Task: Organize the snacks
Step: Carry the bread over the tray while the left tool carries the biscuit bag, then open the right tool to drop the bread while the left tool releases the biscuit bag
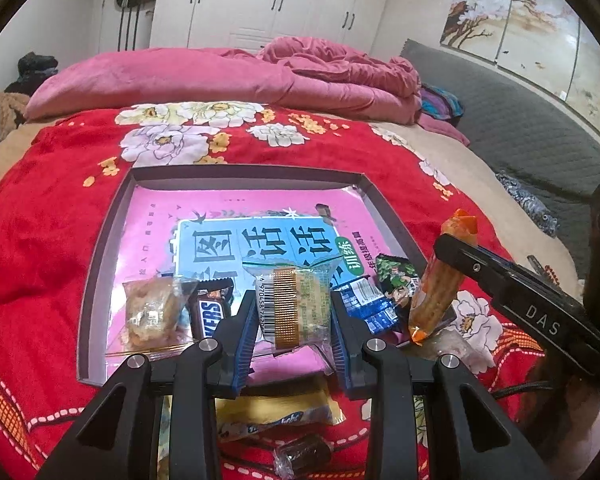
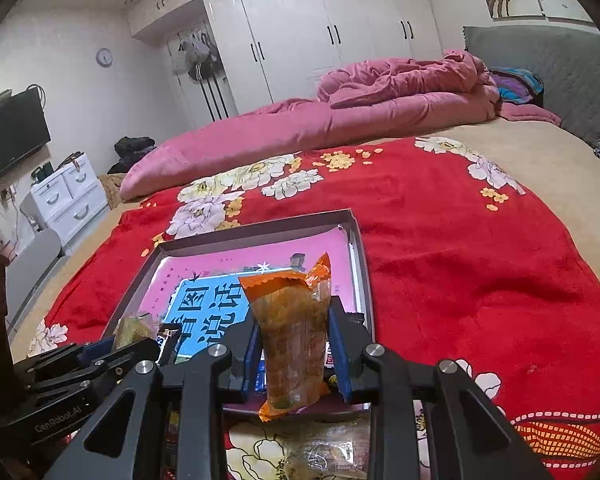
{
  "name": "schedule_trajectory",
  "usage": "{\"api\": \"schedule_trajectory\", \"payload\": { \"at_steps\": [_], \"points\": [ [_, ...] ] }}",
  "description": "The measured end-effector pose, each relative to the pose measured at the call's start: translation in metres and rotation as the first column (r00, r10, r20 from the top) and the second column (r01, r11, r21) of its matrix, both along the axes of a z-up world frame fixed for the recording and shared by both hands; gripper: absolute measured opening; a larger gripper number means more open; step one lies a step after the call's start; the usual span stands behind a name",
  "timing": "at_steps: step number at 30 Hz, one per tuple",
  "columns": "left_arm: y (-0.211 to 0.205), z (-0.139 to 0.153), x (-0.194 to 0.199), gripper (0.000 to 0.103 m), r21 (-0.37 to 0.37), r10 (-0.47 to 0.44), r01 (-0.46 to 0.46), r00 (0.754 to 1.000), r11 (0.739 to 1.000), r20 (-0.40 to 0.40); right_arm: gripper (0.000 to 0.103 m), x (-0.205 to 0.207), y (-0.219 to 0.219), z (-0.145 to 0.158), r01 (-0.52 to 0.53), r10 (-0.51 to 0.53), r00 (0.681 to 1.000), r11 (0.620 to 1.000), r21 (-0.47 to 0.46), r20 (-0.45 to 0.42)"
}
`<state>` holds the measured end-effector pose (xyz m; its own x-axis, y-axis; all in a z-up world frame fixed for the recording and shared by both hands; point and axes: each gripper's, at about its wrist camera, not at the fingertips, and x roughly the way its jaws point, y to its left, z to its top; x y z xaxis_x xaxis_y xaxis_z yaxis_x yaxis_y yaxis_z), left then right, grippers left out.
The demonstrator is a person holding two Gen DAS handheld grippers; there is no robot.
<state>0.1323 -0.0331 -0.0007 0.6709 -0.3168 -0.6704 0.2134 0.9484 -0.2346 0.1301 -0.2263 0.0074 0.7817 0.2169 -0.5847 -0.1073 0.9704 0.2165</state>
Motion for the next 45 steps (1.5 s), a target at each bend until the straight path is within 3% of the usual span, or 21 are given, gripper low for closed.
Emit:
{"api": "schedule_trajectory", "payload": {
  "at_steps": [15,26,45],
  "points": [
    [-0.004,-0.011,0.016,0.035,0.013,0.013,-0.013,1.0,1.0,-0.028,0.031,0.018,0.003,-0.012,0.023,-0.023,0.999,1.0,-0.01,-0.034],
    [-0.006,-0.016,0.025,0.035,0.021,0.014,-0.013,0.999,1.0,-0.042,0.031,0.031,0.003,-0.02,-0.005,0.007,0.999,0.999,0.033,-0.053],
    [-0.006,-0.029,0.036,0.035,0.024,0.017,-0.014,0.995,1.0,-0.1,0.031,0.041,0.012,-0.029,-0.031,0.033,0.996,0.999,0.02,-0.087]
  ]
}}
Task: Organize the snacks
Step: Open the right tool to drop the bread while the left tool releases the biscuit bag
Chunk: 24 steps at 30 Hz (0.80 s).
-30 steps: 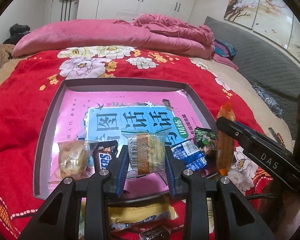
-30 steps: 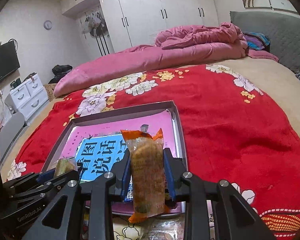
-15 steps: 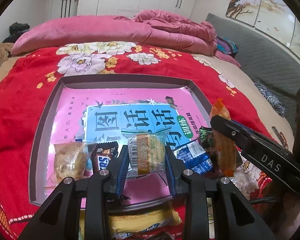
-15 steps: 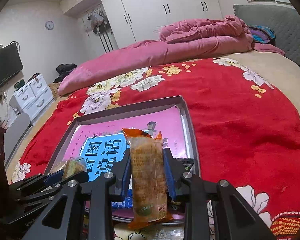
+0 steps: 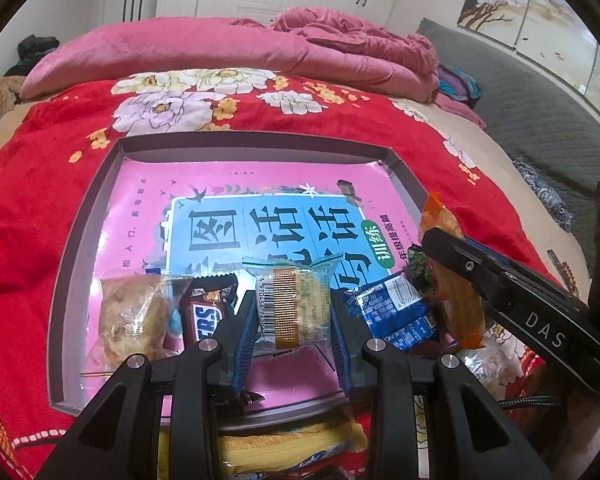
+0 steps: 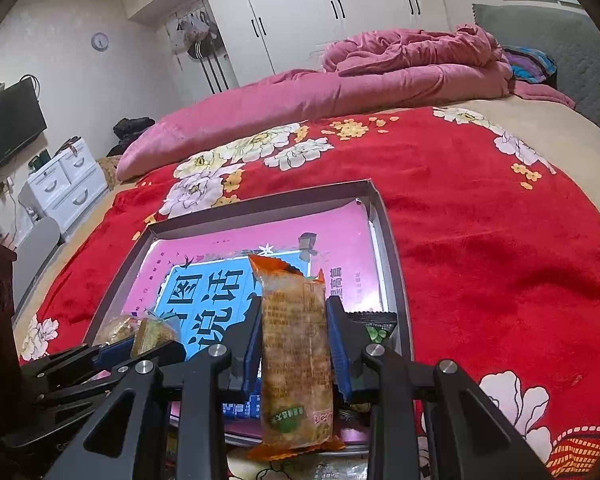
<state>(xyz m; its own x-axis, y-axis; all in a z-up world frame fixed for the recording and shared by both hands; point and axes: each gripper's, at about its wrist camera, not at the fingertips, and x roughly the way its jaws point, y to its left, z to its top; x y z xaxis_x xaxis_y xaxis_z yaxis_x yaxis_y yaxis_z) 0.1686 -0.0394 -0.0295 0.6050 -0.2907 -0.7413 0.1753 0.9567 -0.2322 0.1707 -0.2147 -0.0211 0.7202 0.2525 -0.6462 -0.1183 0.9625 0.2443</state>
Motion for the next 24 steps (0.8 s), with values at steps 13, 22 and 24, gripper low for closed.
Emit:
{"api": "schedule_trajectory", "payload": {
  "at_steps": [13,22,24],
  "points": [
    [-0.006,0.0,-0.003,0.035,0.022,-0.019,0.019,1.0,1.0,0.007,0.042,-0.004,-0.006,0.005,0.038,-0.038,0.999,0.999,-0.023,0.019],
    [0.003,0.01,-0.007,0.048,-0.008,-0.003,0.003,0.999,1.0,0.036,0.053,-0.012,-0.02,0.013,0.061,-0.061,0.997,0.998,0.014,0.051],
    [0.006,0.013,-0.008,0.055,-0.027,0.0,0.001,0.999,1.0,0.044,0.056,-0.014,-0.023,0.016,0.067,-0.068,0.996,0.998,0.023,0.064]
  ]
}}
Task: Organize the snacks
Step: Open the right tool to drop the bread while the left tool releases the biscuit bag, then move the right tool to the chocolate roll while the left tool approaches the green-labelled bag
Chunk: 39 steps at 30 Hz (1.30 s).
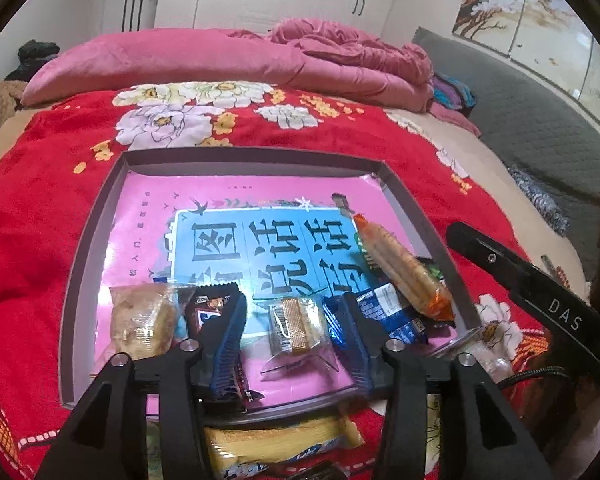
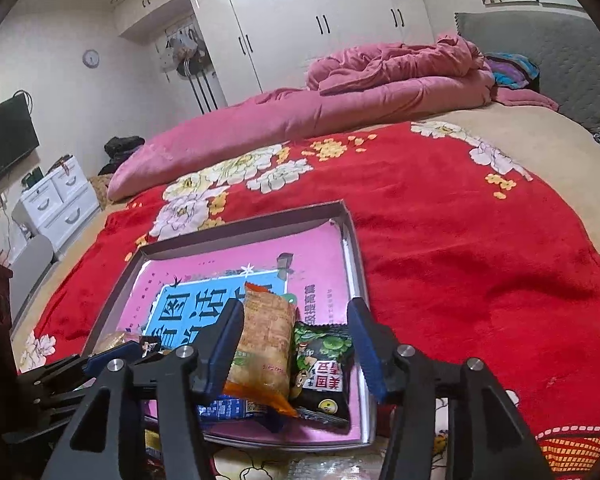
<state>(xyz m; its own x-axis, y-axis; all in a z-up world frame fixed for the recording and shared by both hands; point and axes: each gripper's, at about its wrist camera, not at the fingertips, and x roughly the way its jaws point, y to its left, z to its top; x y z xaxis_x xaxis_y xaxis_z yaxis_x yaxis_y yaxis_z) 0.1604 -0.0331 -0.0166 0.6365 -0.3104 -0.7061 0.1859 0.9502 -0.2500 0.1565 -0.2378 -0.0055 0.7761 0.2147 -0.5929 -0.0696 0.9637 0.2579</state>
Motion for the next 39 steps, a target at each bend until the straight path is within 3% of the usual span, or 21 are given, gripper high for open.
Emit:
{"api": "schedule_trajectory", "payload": {
  "at_steps": [13,21,39],
  "points": [
    [0.045,0.032,-0.024,0.074,-0.101,0.119,-0.109,0.988,0.989,0.1,0.072,-0.02,-0.003,0.016,-0.035,0.033,0.997,0.999,0.031,0.064],
    [0.082,0.036,-0.037,0.075,-0.119,0.223,-0.211,0.971,0.97,0.091,0.074,-0.032,-0.002,0.024,-0.049,0.048,0.995,0.999,0.015,0.087],
    [0.119,0.024,-0.065,0.075,-0.08,0.255,-0.255,0.967,0.964,-0.005,0.076,-0.067,0.015,0.029,-0.081,0.08,0.993,0.997,0.003,0.089]
  ]
}}
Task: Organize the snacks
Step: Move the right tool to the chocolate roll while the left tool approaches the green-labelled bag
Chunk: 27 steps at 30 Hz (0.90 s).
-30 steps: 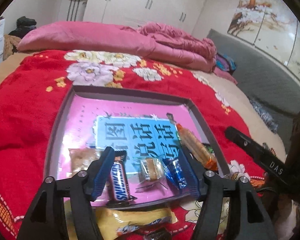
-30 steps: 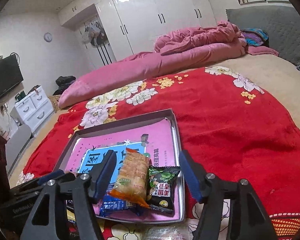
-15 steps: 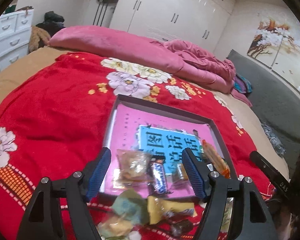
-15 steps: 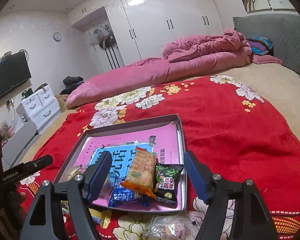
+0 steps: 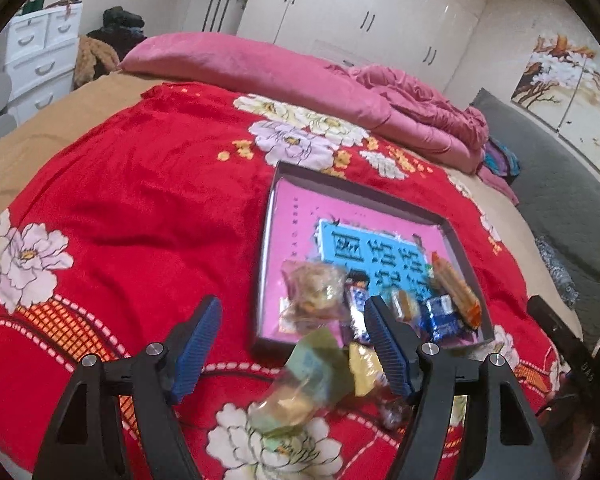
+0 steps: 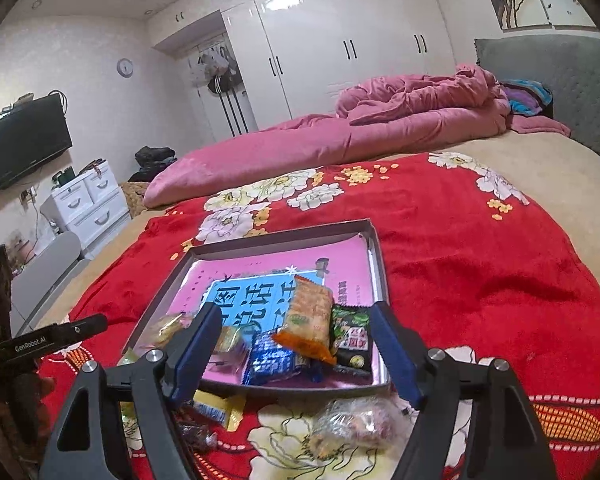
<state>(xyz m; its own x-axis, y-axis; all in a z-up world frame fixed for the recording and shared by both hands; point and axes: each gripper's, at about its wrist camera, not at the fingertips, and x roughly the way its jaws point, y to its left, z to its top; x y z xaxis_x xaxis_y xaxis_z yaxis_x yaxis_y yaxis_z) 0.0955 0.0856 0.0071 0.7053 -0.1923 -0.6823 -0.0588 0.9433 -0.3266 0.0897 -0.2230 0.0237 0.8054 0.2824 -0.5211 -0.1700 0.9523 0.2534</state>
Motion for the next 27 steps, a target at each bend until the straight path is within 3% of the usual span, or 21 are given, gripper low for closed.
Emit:
{"api": "schedule_trajectory", "payload": {
  "at_steps": [15,19,27],
  "points": [
    [-0.018,-0.013,-0.016,0.075,0.138,-0.119,0.133,0.988,0.982,-0.101,0.077,-0.029,0.044,-0.01,-0.129,0.126,0.99,0.99,-0.05,-0.061],
    [-0.023,-0.019,-0.017,0.075,0.177,-0.139,0.161,0.982,0.971,-0.131,0.077,-0.036,0.059,-0.02,-0.171,0.162,0.981,0.981,-0.088,-0.104],
    [-0.024,-0.037,-0.012,0.075,0.188,-0.174,0.216,0.961,0.958,-0.214,0.077,-0.036,0.086,-0.051,-0.226,0.202,0.953,0.971,-0.084,-0.227]
  ]
}}
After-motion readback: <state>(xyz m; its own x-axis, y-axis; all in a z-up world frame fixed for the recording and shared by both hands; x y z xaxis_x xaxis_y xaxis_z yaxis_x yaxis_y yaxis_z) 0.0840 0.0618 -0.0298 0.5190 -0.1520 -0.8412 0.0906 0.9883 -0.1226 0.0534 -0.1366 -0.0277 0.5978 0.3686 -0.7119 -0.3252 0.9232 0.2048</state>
